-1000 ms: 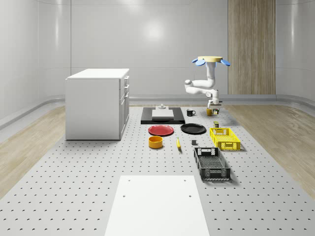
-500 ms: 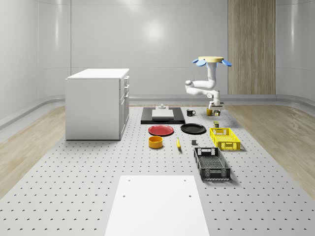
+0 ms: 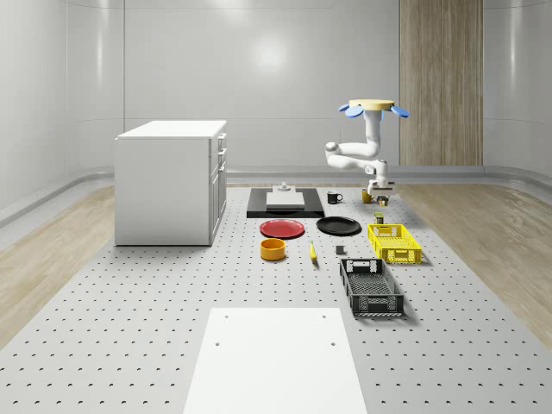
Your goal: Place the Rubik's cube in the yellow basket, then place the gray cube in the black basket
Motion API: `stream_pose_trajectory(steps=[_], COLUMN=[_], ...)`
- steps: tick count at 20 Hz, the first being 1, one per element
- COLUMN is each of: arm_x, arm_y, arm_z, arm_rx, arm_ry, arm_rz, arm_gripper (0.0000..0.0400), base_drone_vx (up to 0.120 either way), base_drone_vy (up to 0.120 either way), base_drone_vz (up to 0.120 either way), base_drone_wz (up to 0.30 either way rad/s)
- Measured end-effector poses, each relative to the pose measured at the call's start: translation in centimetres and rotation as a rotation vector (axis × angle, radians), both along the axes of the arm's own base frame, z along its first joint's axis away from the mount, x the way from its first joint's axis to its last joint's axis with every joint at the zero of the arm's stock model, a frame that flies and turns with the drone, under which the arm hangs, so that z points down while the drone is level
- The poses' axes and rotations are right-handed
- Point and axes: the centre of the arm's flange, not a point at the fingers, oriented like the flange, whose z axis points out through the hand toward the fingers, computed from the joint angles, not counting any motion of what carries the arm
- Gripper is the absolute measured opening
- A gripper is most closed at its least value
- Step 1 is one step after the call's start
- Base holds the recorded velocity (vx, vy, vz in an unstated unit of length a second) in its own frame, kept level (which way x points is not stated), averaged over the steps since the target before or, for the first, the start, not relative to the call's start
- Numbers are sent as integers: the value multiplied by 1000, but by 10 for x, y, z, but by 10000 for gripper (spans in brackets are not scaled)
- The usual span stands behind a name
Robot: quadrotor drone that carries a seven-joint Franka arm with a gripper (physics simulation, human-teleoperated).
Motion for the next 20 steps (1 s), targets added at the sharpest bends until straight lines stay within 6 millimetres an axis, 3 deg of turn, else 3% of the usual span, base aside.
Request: stream_pose_trajectory(steps=[20], arm_x=[0], arm_y=[0], arm_z=[0], arm_rx=[0], arm_ry=[0], arm_rz=[0], arm_gripper=[325], base_drone_vx=[120], base_drone_vy=[0], base_drone_vz=[0], base_drone_wz=[0])
